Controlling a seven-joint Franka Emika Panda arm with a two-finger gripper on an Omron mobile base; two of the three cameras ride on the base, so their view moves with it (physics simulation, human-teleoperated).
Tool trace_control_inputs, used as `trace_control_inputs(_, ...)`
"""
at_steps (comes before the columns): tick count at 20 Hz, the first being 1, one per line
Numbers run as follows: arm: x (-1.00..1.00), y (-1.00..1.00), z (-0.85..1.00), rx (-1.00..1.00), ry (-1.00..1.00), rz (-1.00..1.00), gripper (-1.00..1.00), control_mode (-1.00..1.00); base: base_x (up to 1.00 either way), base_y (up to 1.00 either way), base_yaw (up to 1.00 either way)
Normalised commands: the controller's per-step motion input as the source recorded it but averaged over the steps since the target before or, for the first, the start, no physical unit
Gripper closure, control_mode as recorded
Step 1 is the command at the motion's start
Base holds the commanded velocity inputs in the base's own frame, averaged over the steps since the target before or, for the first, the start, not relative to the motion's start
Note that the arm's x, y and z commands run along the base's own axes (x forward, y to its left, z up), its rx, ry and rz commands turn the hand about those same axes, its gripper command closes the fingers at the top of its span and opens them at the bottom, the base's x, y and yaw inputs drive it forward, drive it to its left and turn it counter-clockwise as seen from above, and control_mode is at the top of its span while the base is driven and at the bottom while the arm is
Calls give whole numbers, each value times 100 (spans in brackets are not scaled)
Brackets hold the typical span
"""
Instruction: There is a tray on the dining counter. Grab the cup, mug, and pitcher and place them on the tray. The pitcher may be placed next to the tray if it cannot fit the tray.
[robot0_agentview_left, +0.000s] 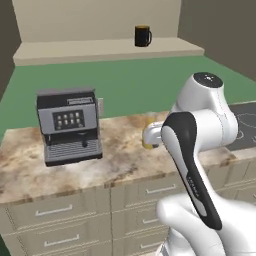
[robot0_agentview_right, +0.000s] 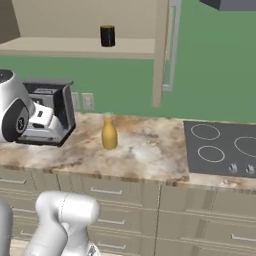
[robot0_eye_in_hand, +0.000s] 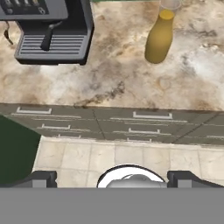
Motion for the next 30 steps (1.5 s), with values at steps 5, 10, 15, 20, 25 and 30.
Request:
trace_control_inputs(5, 0, 0, 0, 0, 0, 0, -100, 100, 44, 0, -27)
trace_control_inputs(10, 0, 0, 0, 0, 0, 0, -100, 100, 48, 0, -15)
trace_control_inputs(15, 0, 0, 0, 0, 0, 0, -100, 100, 46, 0, -11)
trace_control_inputs(20, 0, 0, 0, 0, 0, 0, -100, 100, 11, -13, -1)
trace_control_inputs(25, 0, 0, 0, 0, 0, 0, -100, 100, 0, -39, 6)
trace_control_inputs(30, 0, 0, 0, 0, 0, 0, -100, 100, 0, -43, 16)
